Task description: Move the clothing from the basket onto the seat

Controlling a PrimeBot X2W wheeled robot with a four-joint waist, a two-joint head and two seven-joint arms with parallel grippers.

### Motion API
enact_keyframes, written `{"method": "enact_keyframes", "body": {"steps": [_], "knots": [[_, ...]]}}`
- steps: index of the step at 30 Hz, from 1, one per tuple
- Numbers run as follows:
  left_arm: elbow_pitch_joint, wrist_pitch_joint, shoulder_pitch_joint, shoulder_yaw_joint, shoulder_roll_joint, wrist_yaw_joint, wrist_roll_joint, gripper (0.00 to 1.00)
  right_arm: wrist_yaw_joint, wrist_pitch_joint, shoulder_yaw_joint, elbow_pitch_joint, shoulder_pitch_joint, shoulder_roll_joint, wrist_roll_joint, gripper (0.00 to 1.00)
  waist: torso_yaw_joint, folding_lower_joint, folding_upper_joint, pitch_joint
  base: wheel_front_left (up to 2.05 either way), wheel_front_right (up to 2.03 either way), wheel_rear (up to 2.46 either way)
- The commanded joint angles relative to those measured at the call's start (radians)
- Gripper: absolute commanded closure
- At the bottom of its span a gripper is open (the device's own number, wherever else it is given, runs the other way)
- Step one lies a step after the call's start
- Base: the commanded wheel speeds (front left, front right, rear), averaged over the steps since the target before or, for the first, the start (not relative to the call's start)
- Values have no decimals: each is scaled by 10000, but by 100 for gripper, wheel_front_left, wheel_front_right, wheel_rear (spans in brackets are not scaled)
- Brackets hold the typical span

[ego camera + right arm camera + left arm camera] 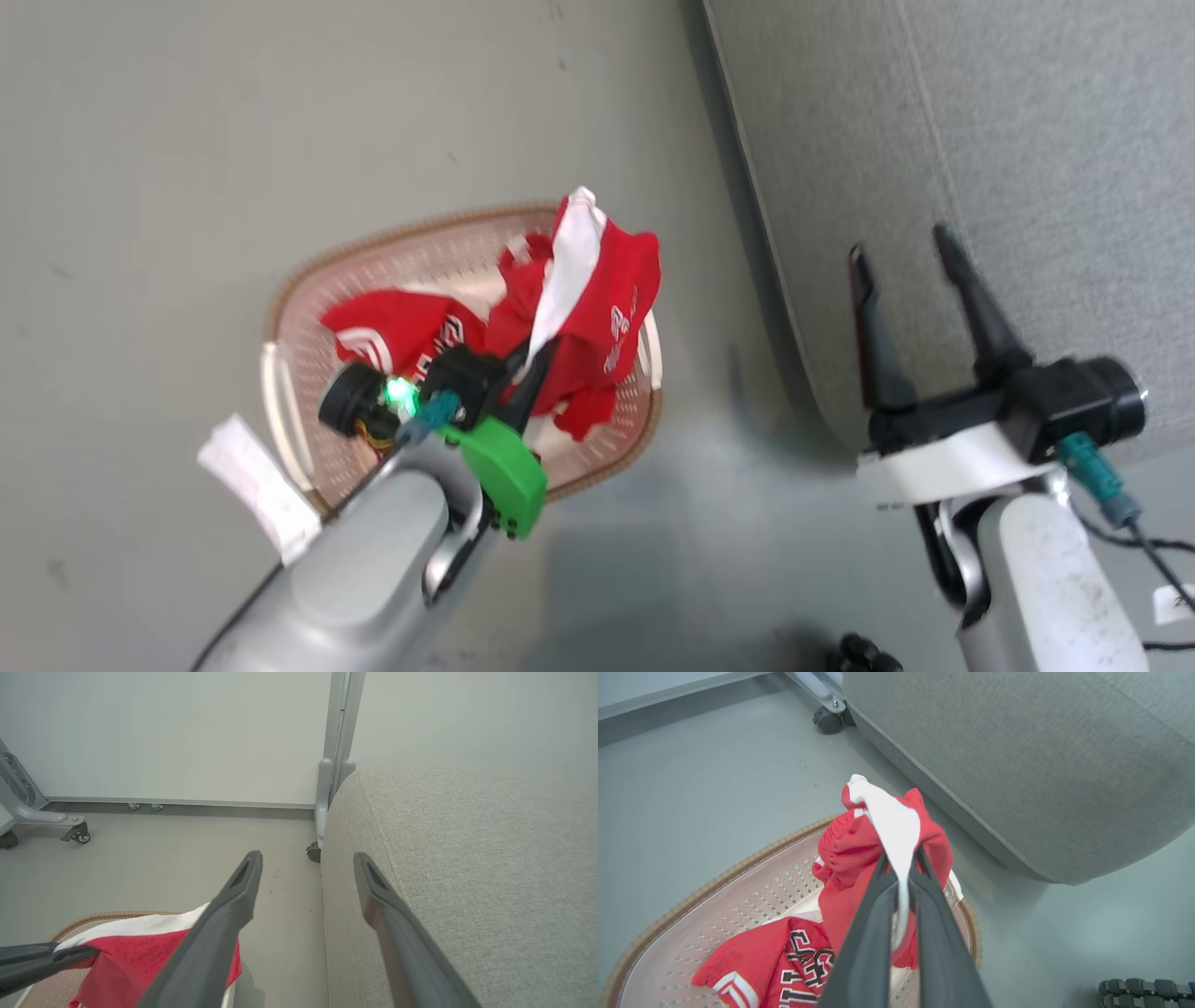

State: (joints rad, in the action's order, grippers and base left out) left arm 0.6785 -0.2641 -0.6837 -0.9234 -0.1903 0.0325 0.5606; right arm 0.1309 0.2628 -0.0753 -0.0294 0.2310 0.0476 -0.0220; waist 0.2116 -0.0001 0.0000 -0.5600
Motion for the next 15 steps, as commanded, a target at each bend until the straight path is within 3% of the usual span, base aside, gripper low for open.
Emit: {"method": "enact_keyframes", "body": {"steps": [1, 10, 15], "knots": [[-391, -2, 560, 347, 40, -97, -106, 100, -3, 31, -87, -161, -386, 56, 53, 0, -1233, 1, 0, 2618, 0, 0, 0], [-2893, -5, 3540, 2573, 123, -332, -1067, 100, -3, 31, -757, -869, -1865, 48, -181, 0, -1533, 1, 0, 5265, 0, 0, 0], [-3907, -4, 4416, 3491, 102, -400, -1529, 100, -3, 31, -952, -970, -2302, 48, -301, 0, -1580, 1, 0, 5784, 0, 0, 0]]}}
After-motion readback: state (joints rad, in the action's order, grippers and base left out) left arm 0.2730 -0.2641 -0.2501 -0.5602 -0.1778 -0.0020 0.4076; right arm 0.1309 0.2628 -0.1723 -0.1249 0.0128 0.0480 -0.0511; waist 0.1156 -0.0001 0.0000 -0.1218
